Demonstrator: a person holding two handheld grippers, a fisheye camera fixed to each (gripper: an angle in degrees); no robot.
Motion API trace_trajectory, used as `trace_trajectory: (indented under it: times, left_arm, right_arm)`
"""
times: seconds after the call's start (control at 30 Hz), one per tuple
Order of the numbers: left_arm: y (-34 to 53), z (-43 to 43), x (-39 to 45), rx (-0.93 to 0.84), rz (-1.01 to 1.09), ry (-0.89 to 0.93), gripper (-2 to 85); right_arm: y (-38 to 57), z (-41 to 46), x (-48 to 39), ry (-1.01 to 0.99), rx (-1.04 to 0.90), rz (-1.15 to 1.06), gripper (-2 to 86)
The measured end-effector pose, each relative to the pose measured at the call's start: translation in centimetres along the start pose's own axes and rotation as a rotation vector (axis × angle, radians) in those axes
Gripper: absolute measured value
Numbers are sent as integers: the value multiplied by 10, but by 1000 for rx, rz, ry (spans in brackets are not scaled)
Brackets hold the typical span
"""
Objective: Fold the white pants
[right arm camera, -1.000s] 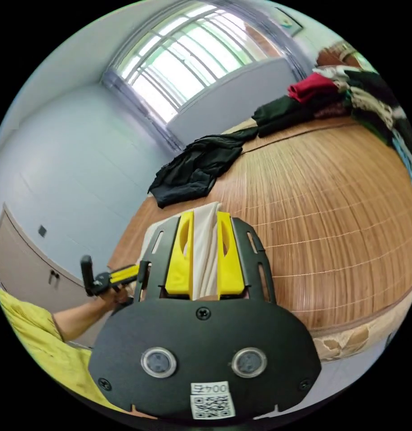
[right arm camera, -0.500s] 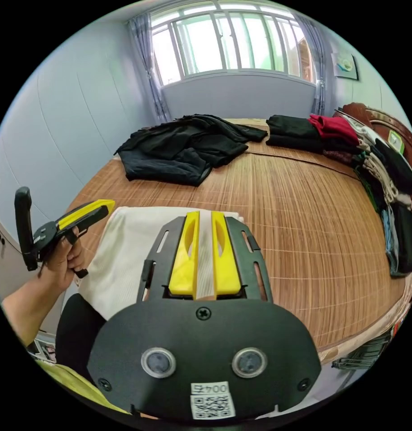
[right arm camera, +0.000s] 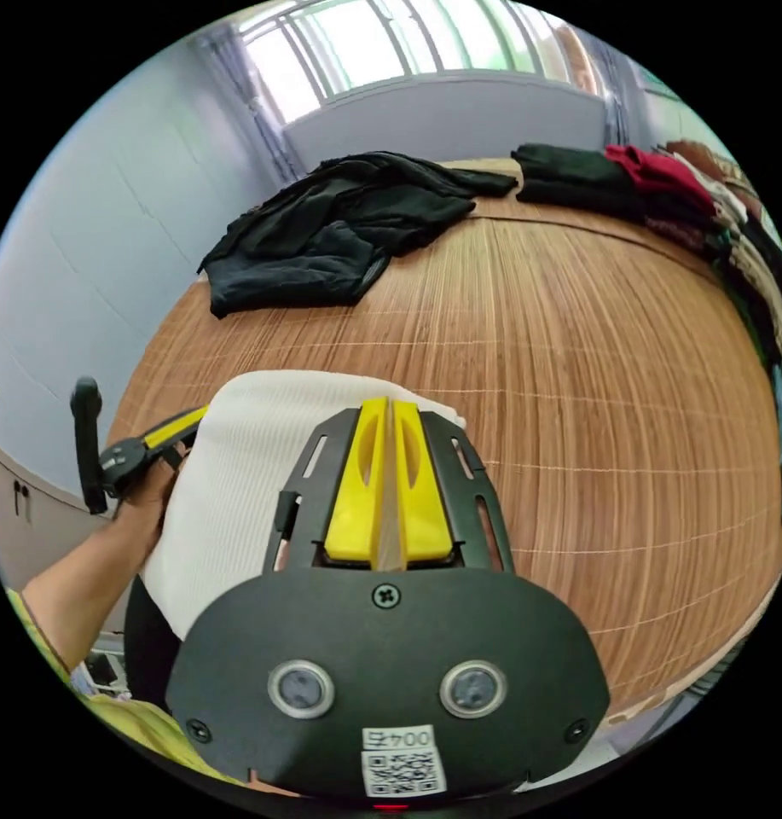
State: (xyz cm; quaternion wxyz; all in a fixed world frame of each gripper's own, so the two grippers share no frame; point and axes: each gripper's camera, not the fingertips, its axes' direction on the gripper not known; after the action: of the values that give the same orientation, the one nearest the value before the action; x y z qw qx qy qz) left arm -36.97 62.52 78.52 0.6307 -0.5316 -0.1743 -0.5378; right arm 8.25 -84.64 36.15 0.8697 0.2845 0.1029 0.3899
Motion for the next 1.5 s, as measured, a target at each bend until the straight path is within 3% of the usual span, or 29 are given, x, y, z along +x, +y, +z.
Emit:
trace_trajectory:
  times: [0.2, 0.33, 0.5, 0.67, 0.83, 0.9, 1.03, 1.2, 1.5]
  left_arm:
    - [6, -5, 26, 14, 53, -127, 5]
    - [10, -24, -2, 60, -25, -22, 5]
    - [42, -111, -55, 234, -129, -25, 4]
    - [128, -192, -10, 356, 44, 81, 3]
    - [169, -138, 46, 194, 156, 67, 4]
    - [181, -121, 47, 240, 130, 69, 4]
    - [164, -149, 47, 187, 109, 100, 9]
    - [179, -212, 54, 309, 144, 156, 24]
    - [198, -236, 170, 360, 504, 125, 90]
  right_arm:
    - [11, 9, 34, -131, 3, 101, 1]
    - [27, -11, 81, -379, 87, 244, 31]
    - [76, -66, 94, -353, 124, 205, 80]
    - [157, -92, 57, -289, 149, 91, 69]
    - [196, -53, 37, -126, 51, 38, 50]
    - [203, -46, 38, -115, 76, -1, 49]
    - [198, -72, 59, -153, 49, 80, 55]
    - [248, -101, 127, -440, 140, 321, 70]
    - [307, -76, 147, -591, 102, 434, 128]
